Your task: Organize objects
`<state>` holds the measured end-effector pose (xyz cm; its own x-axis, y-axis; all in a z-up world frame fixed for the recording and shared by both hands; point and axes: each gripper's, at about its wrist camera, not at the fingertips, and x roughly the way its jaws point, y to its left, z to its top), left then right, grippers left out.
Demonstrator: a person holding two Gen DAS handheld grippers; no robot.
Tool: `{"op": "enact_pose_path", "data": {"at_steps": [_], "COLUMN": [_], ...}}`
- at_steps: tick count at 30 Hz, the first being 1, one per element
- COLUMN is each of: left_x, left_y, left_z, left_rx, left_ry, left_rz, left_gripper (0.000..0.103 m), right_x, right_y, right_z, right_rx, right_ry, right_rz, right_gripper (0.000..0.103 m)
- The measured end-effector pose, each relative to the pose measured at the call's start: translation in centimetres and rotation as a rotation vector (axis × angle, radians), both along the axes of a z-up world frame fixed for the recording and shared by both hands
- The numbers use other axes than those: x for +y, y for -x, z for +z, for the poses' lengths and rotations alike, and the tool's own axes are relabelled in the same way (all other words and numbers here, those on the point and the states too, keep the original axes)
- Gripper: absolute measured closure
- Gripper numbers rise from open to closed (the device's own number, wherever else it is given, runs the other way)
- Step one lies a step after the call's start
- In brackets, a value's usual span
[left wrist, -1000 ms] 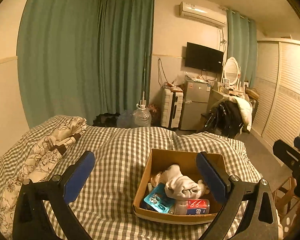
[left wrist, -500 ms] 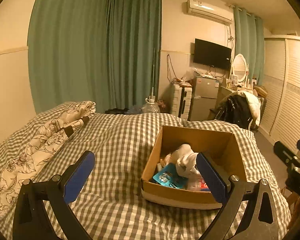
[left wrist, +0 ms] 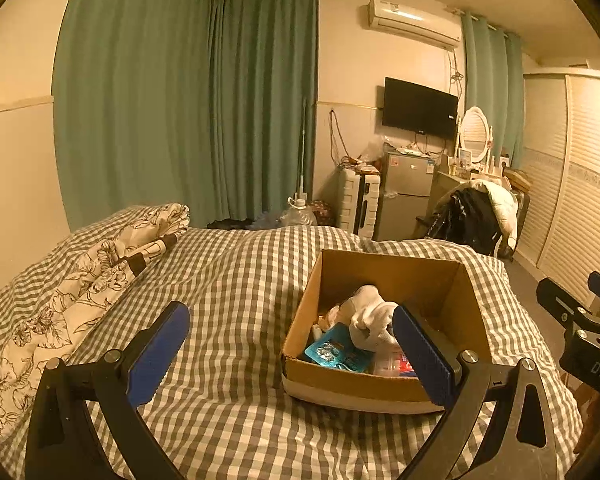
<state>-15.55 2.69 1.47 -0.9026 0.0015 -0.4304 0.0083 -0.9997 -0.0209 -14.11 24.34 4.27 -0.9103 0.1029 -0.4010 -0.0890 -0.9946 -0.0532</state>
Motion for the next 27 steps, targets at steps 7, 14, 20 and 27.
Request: {"op": "enact_pose_path", "data": {"at_steps": [7, 14, 20, 27], "left_x": [0.12, 0.28, 0.12, 0.06], "left_y": [-0.01, -0.13, 0.08, 0.06], "left_z": [0.02, -0.08, -0.32, -0.33], "left_rx": [0.0, -0.001, -0.018, -0.02], "left_ry": [0.002, 0.009, 0.005, 0.004], "left_rz": [-0.001, 0.0, 0.003, 0.004], "left_gripper": [0.0, 0.0, 0.0, 0.0], "right_x": [-0.08, -0.33, -0.39, -0.21], "right_y": [0.12, 0.18, 0.15, 0.01], "right_z": [0.0, -0.13, -0.18, -0.29], "right_rx": [-0.004, -0.019, -0.02, -0.024], "right_ry": [-0.005, -0.012, -0.016, -0.022], "right_rz": [0.001, 0.004, 0.004, -0.006], "right_gripper": [0.0, 0.0, 0.0, 0.0]}}
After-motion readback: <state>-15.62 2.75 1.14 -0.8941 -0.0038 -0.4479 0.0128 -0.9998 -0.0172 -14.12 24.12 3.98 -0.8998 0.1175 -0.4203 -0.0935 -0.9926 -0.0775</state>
